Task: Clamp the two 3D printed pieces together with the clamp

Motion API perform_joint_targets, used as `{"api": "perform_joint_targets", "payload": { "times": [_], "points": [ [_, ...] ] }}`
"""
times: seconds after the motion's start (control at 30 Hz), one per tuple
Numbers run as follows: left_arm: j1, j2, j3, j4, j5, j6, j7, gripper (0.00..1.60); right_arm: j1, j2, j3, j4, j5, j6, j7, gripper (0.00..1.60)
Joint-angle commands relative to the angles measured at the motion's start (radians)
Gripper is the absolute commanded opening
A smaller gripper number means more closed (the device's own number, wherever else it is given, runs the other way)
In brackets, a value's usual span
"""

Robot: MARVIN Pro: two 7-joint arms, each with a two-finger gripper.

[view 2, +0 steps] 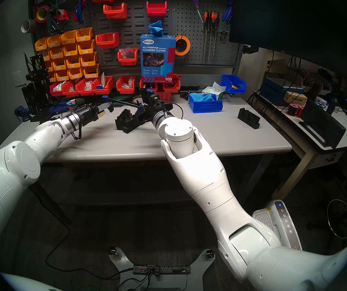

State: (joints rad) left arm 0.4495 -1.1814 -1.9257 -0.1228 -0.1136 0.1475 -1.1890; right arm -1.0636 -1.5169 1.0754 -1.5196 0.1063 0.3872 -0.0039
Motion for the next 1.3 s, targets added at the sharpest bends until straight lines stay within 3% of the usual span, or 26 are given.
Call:
{"api": "perform_joint_targets", "payload": {
  "times": [0.0, 1.27],
  "points": [
    [-0.050, -0.006, -0.024, -0.018, -0.024, 0.003, 0.001, 0.00, 0.025, -0.003, 0.006, -0.020, -0.007, -0.005, -0.006, 0.00],
    [0.005, -0.041, -0.041, 0.001, -0.006, 0.049, 0.093, 0.00, 0.013, -0.017, 0.006, 0.025, -0.003, -0.010, -0.002, 0.00]
  ]
}}
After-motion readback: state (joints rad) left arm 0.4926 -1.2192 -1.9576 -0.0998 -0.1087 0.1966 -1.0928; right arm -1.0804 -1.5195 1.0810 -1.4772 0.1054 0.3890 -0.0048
